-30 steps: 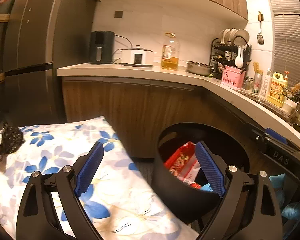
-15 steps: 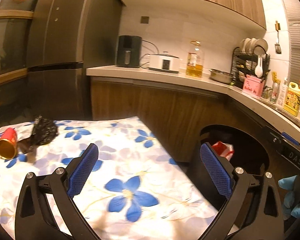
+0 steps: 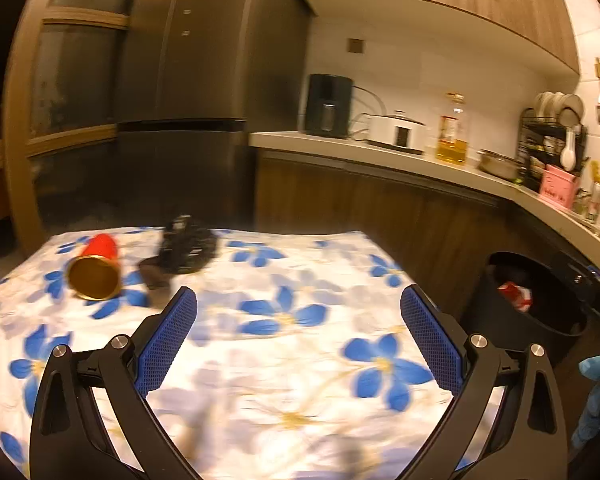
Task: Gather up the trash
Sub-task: 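Move both open tools back over the table toward the red cup and black bag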
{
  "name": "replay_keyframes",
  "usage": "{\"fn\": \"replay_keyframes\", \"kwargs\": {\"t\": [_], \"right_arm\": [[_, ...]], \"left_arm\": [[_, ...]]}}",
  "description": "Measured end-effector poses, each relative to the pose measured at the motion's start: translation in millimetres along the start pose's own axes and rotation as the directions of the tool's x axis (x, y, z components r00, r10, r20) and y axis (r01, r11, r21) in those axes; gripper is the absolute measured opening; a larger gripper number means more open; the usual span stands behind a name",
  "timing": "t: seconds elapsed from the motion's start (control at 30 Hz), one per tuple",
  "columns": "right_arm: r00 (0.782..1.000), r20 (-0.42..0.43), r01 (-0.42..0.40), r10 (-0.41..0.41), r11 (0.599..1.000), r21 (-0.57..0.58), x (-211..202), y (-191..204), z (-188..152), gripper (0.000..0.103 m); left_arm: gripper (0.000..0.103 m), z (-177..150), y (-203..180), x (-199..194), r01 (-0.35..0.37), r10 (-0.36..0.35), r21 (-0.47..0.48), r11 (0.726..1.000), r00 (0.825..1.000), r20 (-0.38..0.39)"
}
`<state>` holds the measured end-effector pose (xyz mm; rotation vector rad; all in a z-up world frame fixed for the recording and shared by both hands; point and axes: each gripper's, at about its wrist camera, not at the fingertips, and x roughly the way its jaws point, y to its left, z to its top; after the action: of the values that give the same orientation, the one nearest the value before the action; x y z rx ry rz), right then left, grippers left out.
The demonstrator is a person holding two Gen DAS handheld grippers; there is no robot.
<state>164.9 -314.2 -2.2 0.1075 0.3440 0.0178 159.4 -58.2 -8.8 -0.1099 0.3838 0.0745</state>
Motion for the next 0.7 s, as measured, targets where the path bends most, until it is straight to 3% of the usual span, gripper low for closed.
{"fn": "replay_keyframes", "kwargs": {"t": [0.3,0.7], "right_arm": [[0.994,-0.023,-0.106,0.104,0.993,-0.055,14,68,-10,0.083],[0.972,-0.065,-0.234,0.227,0.965,-0.116,40,155,-25,0.083]], "left_arm": [[0.097,0,82,-3,-0.164,0.165,-0.072,0.984,0.986,0.011],[0.097,8,176,17,-0.321,0.321,-0.109,0.941,0.947,-0.015]]}}
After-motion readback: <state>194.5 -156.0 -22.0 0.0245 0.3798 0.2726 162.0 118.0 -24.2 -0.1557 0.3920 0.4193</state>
